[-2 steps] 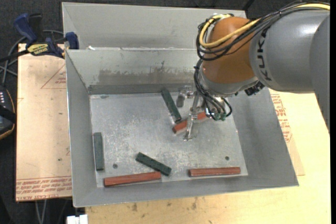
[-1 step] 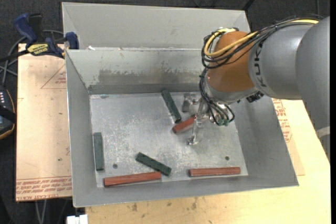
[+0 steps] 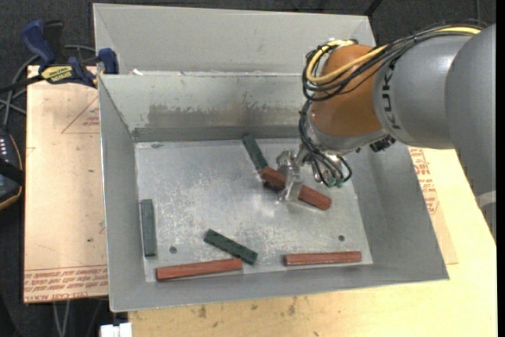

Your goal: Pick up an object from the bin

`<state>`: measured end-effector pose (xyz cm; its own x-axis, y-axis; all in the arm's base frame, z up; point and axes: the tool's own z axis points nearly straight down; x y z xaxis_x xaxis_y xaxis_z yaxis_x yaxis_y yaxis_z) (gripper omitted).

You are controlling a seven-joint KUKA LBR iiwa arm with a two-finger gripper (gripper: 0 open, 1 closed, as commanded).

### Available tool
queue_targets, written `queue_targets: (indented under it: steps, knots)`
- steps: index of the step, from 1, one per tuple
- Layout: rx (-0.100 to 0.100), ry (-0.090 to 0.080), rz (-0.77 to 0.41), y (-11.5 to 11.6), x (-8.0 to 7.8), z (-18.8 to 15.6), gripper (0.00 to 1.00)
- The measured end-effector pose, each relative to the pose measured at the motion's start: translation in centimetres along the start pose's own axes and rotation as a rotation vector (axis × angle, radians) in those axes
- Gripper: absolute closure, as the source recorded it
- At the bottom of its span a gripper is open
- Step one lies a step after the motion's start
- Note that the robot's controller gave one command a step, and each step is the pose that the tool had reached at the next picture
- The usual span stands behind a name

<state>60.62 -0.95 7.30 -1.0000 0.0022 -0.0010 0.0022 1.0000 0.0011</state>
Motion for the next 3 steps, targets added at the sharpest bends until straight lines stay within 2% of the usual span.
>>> queue_targets:
  steps: [1, 2, 3]
  knots:
    - [0.0, 0.0, 0.0, 0.0, 0.0, 0.0, 0.0]
    - [0.0, -0.001, 0.0, 0.0, 0.0, -0.1, 1.0]
    - [0.0, -0.009, -0.343, 6.6, -2.3, -12.4, 1.0]
